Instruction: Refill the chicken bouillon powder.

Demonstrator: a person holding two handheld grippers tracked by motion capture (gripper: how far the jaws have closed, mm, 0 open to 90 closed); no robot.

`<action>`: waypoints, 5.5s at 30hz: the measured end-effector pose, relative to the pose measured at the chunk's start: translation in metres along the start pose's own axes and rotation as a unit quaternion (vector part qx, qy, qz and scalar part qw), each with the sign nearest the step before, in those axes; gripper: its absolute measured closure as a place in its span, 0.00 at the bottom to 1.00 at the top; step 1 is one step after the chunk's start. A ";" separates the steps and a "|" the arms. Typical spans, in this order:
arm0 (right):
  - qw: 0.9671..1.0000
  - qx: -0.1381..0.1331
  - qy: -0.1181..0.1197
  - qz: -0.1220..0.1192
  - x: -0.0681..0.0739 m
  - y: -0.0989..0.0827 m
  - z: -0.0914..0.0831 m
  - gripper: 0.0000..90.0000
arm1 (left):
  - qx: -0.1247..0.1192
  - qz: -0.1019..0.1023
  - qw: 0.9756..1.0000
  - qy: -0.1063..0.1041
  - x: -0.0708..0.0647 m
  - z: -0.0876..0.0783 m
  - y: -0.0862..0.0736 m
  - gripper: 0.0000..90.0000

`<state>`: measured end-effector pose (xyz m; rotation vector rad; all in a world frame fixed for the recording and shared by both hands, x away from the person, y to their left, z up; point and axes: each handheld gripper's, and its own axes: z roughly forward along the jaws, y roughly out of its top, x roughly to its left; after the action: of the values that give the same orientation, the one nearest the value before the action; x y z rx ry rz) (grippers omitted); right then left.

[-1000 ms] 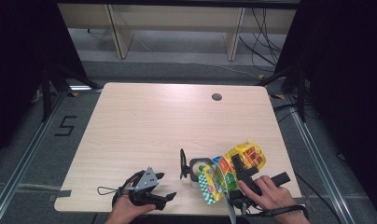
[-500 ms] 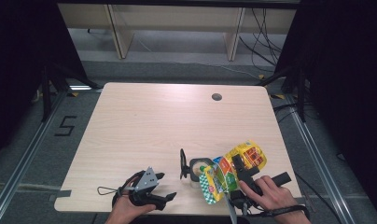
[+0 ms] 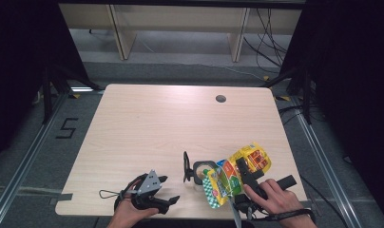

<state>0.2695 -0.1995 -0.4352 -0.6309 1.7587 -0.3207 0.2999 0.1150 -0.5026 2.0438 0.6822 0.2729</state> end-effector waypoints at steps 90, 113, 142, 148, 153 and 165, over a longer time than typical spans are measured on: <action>1.000 -0.011 -0.013 -0.009 -0.003 0.000 -0.007 0.47 | 0.010 0.017 1.000 0.003 0.003 -0.003 0.001 0.23; 1.000 -0.009 0.004 0.017 -0.002 0.000 -0.009 0.47 | 0.010 0.011 1.000 0.002 0.002 -0.002 0.000 0.23; 1.000 -0.020 -0.010 -0.007 -0.004 0.001 -0.009 0.47 | 0.006 0.007 1.000 -0.001 0.002 -0.002 0.000 0.23; 1.000 -0.015 -0.012 -0.005 -0.007 0.000 -0.013 0.47 | 0.005 0.006 1.000 -0.002 0.001 -0.002 0.000 0.23; 1.000 -0.019 -0.005 0.009 -0.006 0.003 -0.015 0.47 | 0.005 0.006 1.000 -0.002 0.001 -0.002 0.000 0.23; 1.000 -0.023 -0.006 0.010 -0.007 0.003 -0.017 0.47 | 0.003 0.004 1.000 -0.001 0.001 -0.002 0.000 0.23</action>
<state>0.2542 -0.1950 -0.4259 -0.6478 1.7635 -0.2628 0.3002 0.1171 -0.5023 2.0531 0.6750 0.2747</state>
